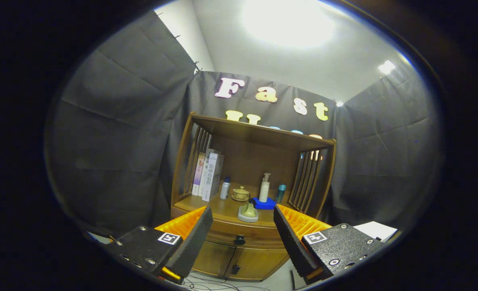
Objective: Pull open the drawer, take out the items inside it, and place them on the countertop above the cabinet.
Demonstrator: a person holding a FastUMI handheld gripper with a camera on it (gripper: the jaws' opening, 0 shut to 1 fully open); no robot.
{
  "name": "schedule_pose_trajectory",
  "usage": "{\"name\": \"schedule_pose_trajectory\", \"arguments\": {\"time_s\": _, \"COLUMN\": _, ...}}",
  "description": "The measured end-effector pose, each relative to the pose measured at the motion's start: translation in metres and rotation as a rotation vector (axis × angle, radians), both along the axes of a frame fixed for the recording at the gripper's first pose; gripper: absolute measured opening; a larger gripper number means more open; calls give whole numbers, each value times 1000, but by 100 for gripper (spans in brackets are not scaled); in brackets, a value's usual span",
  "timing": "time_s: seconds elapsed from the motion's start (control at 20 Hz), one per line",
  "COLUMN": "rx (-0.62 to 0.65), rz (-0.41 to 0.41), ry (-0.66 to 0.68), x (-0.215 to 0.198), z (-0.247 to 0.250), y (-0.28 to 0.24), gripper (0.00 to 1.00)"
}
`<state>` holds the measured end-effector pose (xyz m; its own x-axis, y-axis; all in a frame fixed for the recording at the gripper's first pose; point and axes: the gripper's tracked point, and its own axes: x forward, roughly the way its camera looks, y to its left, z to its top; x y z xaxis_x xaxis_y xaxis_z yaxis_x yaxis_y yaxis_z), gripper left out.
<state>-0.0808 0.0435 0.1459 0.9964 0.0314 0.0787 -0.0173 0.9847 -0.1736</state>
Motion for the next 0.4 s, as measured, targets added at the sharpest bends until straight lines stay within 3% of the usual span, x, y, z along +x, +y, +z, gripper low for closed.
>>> {"name": "schedule_pose_trajectory", "arguments": {"time_s": 0.4, "rx": 46, "rz": -23, "ry": 16, "x": 2, "z": -4, "y": -14, "gripper": 95}}
